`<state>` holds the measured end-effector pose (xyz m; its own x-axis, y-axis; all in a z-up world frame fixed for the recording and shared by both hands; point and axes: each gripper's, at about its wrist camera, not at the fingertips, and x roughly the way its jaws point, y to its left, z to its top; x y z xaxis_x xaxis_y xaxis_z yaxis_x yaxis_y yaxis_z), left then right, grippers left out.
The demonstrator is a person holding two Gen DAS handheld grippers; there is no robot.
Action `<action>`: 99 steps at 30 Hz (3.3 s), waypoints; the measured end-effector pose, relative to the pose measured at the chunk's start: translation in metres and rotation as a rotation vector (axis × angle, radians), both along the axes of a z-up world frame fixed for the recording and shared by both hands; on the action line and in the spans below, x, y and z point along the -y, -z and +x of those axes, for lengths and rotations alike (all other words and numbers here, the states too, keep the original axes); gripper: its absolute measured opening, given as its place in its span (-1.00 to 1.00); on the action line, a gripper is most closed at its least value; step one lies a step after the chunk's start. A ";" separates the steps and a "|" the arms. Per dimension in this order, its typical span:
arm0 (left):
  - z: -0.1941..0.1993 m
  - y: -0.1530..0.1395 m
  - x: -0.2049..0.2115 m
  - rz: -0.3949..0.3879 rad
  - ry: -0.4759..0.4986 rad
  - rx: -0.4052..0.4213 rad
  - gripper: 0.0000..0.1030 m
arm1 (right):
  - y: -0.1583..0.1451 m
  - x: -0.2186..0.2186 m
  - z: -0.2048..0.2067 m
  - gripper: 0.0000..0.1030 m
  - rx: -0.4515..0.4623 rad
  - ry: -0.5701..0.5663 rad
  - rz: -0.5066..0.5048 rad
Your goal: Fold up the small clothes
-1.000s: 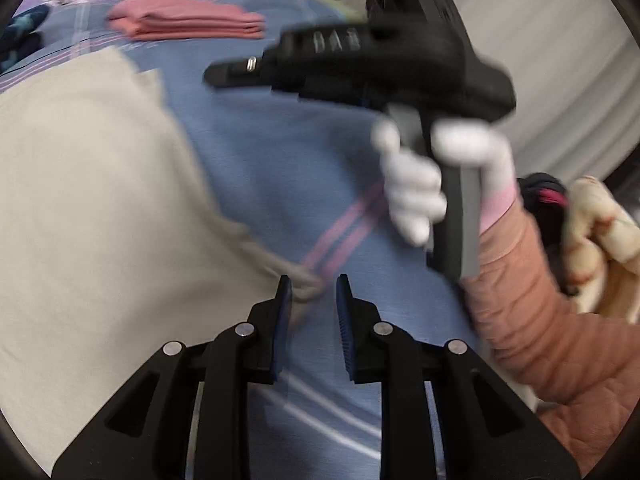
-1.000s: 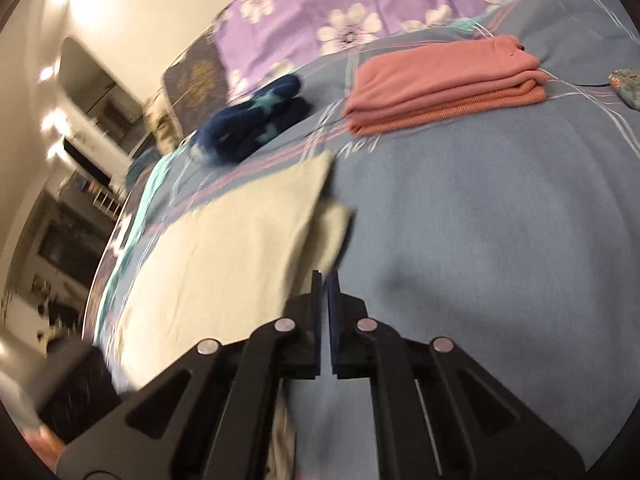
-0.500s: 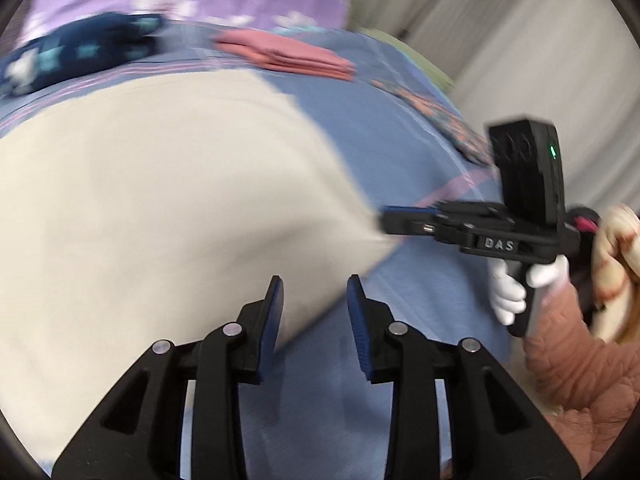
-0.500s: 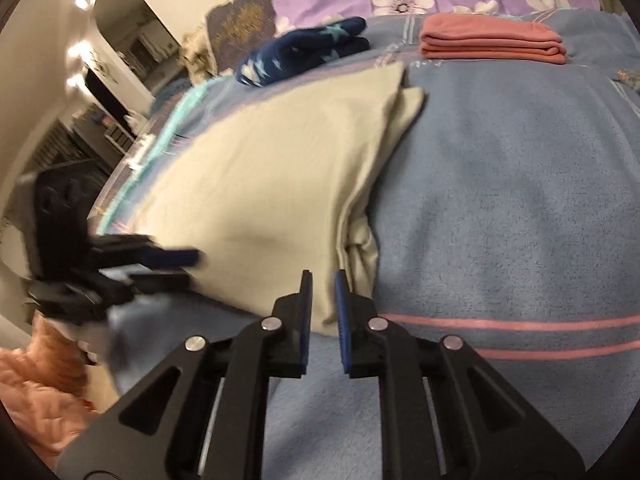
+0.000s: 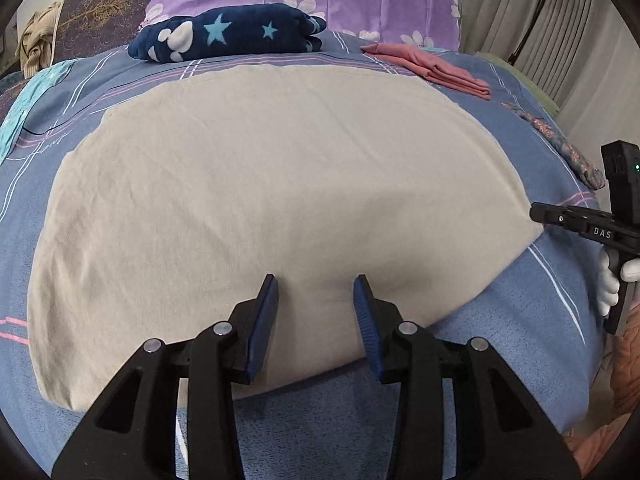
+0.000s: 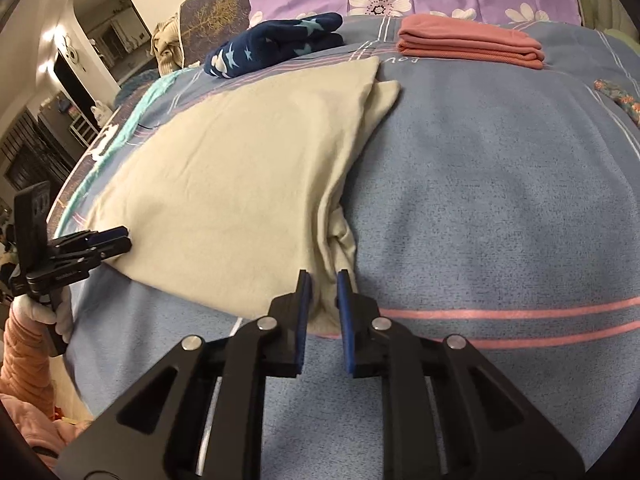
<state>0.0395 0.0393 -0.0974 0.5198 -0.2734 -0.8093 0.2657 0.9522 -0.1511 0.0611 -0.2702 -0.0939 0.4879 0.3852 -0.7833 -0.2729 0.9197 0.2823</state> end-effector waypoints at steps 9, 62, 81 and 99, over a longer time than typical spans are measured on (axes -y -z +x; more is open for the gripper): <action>-0.010 0.004 0.008 -0.006 0.038 0.028 0.05 | 0.000 -0.022 0.005 -0.53 0.015 -0.019 -0.086; -0.016 0.006 0.000 -0.079 0.053 0.039 0.11 | 0.001 0.023 0.034 -0.68 -0.084 0.077 0.288; -0.016 0.006 0.000 -0.078 0.050 0.044 0.11 | 0.006 0.030 0.001 -0.94 -0.073 0.120 0.112; -0.061 -0.014 -0.147 -0.089 -0.373 0.103 0.08 | -0.023 -0.048 -0.028 -0.49 0.107 0.040 -0.205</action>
<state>-0.0217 0.1858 -0.0829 0.6737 -0.1170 -0.7297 -0.0781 0.9706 -0.2278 0.0327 -0.2218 -0.0713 0.5836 0.2020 -0.7865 -0.2538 0.9654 0.0596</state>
